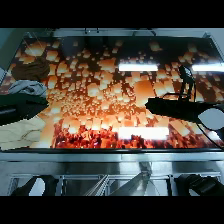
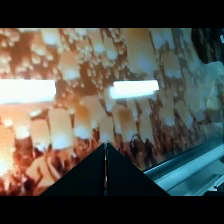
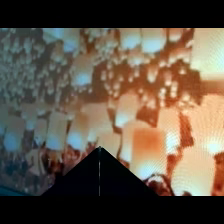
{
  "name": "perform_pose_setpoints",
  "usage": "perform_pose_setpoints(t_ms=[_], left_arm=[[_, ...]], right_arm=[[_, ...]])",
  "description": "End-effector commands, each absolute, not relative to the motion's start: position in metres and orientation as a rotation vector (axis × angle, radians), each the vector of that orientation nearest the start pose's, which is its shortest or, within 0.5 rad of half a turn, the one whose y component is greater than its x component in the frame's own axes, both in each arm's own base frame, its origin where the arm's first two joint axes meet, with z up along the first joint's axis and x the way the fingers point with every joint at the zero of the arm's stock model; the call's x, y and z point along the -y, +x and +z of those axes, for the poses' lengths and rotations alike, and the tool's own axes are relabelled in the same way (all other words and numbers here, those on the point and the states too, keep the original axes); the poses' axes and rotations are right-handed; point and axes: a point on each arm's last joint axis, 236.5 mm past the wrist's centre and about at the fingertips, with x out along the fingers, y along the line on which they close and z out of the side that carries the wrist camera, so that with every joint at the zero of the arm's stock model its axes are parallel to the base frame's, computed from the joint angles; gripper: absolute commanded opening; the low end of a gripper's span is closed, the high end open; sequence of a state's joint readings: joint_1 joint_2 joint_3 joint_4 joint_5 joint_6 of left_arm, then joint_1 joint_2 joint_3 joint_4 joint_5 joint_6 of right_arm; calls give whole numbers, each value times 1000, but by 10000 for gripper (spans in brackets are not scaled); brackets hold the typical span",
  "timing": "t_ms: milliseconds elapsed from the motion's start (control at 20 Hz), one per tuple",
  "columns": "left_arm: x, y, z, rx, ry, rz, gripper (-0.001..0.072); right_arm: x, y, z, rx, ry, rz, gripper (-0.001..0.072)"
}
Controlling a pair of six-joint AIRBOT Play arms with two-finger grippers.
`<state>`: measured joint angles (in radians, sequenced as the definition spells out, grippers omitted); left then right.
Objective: Fold the shirts.
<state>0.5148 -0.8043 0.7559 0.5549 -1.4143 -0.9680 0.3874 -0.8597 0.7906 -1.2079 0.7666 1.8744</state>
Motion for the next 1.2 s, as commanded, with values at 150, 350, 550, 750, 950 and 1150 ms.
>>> perform_pose_setpoints(t_ms=[150, 350, 550, 750, 950, 1150], left_arm=[[61, 293, 115, -855, -585, -549, 12], [5, 333, 151, -740, -384, -337, 720], [-61, 397, 193, -670, -227, -203, 720], [-129, 485, 174, -717, -165, -154, 720], [-192, 562, 97, -798, -163, -88, 720], [-251, 591, 9, -815, -111, 83, 720]], right_arm=[[-191, 314, 71, -961, 463, 352, 16], [-191, 314, 71, -961, 463, 352, 16], [-191, 314, 71, -961, 463, 352, 16], [-191, 314, 71, -961, 463, 352, 16], [-191, 314, 71, -961, 463, 352, 16], [-191, 314, 71, -960, 464, 352, 16]])
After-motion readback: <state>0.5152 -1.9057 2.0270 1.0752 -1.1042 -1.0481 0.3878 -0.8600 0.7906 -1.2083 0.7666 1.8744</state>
